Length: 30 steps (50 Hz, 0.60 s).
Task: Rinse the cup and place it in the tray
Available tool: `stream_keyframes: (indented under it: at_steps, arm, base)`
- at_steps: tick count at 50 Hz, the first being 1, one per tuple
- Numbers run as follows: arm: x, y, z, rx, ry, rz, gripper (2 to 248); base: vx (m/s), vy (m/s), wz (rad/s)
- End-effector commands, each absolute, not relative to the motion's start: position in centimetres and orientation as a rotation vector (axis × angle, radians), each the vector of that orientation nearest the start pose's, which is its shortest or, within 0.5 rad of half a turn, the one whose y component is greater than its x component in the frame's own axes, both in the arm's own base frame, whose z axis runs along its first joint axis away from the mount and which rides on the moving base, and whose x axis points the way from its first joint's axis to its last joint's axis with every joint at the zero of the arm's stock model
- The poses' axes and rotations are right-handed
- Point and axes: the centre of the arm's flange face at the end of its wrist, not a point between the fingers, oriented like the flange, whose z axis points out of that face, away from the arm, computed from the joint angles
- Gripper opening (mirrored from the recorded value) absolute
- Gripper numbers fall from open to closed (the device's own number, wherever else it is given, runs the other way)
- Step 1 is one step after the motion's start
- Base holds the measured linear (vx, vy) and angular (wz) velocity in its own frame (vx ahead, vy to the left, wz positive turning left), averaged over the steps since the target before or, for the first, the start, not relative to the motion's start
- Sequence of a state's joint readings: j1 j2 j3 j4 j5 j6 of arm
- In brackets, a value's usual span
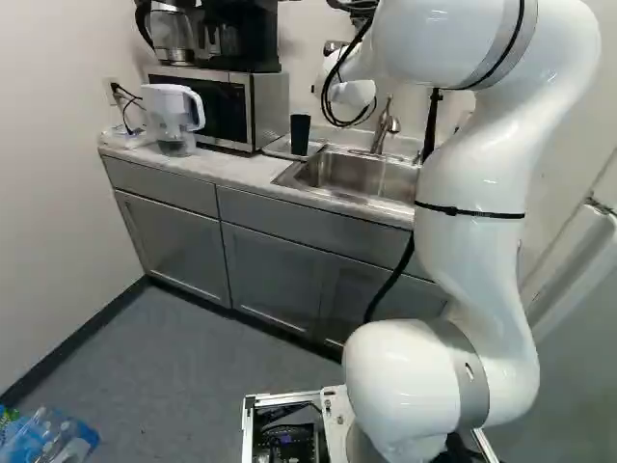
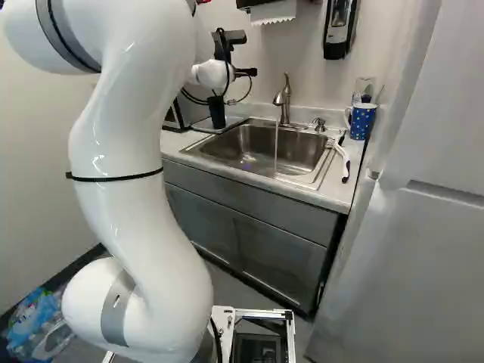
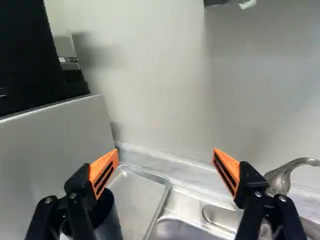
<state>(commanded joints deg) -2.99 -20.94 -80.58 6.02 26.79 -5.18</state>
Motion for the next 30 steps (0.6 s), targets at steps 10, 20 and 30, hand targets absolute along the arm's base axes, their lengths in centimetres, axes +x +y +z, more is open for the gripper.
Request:
stream_keyframes:
  at_steps: [10, 20, 30]
  arm:
    - [67.3, -5.5, 64.6, -2.349, 0.144, -2.203, 247]
    - [67.4, -7.1, 65.4, -2.359, 0.172, -2.211, 247]
    - [67.4, -8.7, 66.3, -2.369, 0.2, -2.219, 247]
  base:
    - [0.0, 0.0, 0.0]
    - [0.0, 0.0, 0.0]
    - [0.0, 0.0, 0.0]
